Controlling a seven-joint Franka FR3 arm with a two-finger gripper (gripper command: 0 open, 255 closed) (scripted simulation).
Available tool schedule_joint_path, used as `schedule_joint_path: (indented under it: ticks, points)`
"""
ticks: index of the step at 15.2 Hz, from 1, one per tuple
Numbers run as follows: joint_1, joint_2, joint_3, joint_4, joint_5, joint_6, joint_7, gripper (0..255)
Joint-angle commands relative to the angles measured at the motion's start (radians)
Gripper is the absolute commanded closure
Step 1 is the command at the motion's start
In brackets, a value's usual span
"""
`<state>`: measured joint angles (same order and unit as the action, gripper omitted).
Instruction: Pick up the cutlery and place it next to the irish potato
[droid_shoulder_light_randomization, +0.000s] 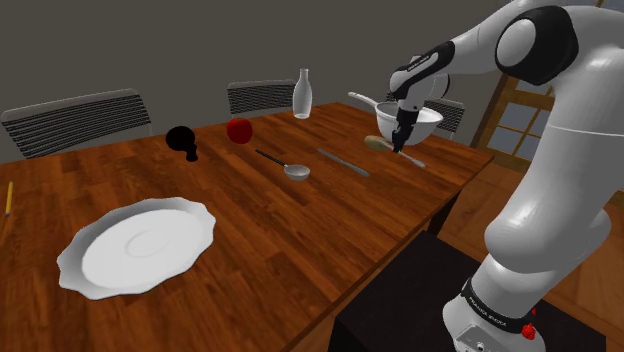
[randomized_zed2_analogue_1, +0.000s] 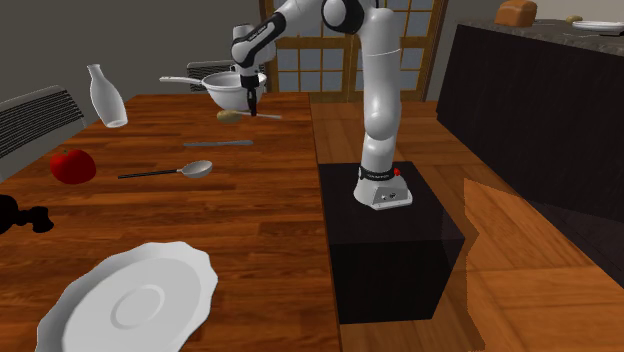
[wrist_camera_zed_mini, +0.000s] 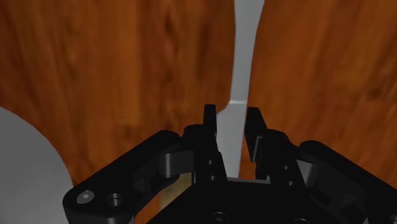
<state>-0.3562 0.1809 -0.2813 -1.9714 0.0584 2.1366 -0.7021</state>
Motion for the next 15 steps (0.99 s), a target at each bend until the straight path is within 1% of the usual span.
schedule_joint_path:
  ticks: [1, 5, 13, 14, 15]
  points:
    - [-0.001, 0.013, 0.001, -0.012, 0.005, 0.025, -0.003, 255]
    - [-0.003, 0.037, 0.003, -0.034, 0.014, 0.069, -0.009, 255]
    - [-0.003, 0.038, 0.004, -0.033, 0.015, 0.069, -0.009, 255]
    - [-0.003, 0.038, 0.004, -0.033, 0.015, 0.069, -0.009, 0]
    - [-0.003, 0.038, 0.004, -0.033, 0.015, 0.069, -0.009, 0]
